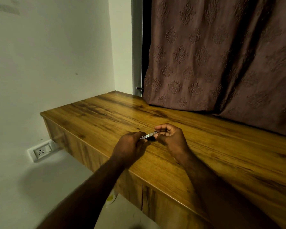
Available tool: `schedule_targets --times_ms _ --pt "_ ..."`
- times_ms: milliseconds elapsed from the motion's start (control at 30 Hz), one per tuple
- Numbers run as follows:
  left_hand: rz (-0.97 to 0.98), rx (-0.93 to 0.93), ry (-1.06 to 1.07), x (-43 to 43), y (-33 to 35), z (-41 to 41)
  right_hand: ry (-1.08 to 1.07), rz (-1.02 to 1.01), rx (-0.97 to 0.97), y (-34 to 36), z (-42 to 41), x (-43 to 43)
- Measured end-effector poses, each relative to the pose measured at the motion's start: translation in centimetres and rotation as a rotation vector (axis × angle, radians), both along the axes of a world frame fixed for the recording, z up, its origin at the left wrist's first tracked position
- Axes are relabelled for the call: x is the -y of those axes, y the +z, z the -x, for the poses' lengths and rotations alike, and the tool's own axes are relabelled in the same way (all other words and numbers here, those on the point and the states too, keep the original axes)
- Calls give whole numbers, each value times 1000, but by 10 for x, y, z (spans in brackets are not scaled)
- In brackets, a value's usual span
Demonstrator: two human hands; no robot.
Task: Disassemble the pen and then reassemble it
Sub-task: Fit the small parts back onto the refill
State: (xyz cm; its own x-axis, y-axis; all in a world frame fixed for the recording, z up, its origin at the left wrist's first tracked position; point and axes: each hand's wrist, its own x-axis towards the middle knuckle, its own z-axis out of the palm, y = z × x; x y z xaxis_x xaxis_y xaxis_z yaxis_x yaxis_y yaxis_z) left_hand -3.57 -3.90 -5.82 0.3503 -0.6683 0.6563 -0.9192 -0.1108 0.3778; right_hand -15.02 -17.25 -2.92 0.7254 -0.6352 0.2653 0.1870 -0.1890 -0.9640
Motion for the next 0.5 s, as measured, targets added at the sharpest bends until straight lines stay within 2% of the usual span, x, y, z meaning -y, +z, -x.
schedule_targets --times_ms 500 --pt "-11 38 1 2 -3 -2 -31 186 -42 -2 -1 -1"
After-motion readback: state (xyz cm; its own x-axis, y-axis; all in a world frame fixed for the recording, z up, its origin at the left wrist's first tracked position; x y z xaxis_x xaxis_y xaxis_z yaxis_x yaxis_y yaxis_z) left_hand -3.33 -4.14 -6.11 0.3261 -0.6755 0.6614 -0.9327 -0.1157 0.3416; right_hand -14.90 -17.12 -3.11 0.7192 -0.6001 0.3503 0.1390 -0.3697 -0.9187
